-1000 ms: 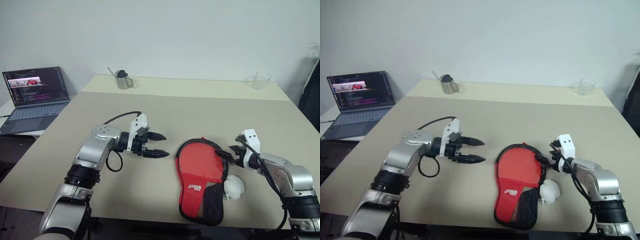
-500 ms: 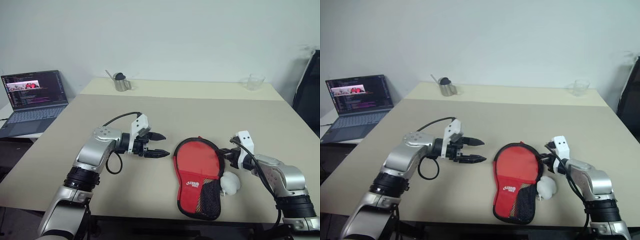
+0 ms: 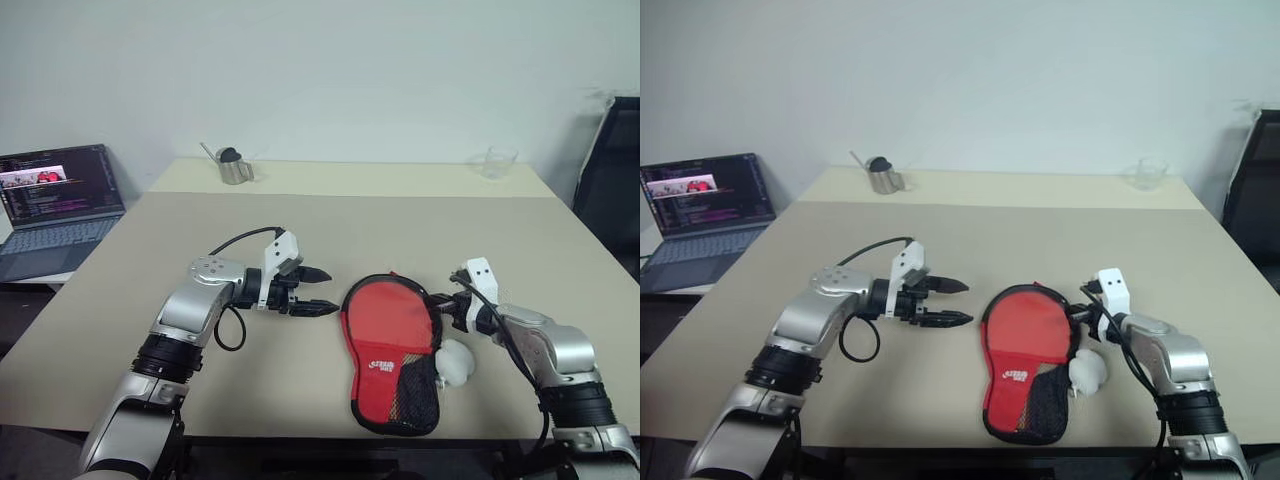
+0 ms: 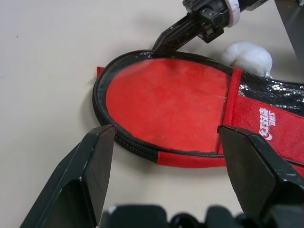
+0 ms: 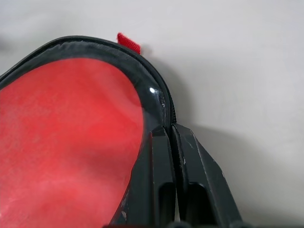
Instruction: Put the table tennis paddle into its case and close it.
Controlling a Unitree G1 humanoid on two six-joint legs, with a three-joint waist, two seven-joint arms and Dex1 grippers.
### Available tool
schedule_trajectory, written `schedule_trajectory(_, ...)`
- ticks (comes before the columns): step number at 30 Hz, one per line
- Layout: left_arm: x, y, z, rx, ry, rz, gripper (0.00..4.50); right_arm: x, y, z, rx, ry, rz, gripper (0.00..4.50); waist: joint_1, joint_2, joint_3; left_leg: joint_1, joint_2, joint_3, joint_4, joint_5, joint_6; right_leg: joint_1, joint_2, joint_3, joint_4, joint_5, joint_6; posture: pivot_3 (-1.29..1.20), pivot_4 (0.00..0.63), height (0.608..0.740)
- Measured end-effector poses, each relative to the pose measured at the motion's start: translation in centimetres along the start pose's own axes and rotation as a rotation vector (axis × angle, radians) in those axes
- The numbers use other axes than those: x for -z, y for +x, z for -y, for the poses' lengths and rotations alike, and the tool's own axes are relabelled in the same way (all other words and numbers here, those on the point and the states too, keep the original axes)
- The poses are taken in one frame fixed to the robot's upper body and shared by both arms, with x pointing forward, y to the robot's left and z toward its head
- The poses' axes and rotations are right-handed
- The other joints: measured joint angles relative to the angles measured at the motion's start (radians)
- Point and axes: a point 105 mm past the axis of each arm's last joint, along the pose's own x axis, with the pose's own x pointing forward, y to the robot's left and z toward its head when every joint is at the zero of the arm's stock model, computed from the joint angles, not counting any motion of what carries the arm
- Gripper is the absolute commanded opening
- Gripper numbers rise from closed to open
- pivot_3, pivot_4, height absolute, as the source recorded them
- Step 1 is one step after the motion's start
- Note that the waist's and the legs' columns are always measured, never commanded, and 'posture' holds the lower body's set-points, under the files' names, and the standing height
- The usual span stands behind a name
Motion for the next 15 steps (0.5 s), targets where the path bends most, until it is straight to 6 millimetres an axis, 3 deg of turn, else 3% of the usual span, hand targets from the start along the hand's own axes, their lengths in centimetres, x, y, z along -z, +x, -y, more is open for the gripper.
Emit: schedule_trajectory(15, 0.0, 0.3, -0.1, -0.015, 0.001, 0.0, 3.75, -1.5, 2.5, -0.1, -0.017, -0.071, 0.016, 0.05, -0.011, 0.0, 0.0, 0.003, 0.0, 0.011, 0.0, 0.0, 0.0, -0.001, 0.001, 0.01, 0.0, 0.003, 0.004, 0.0, 0.15, 0.74)
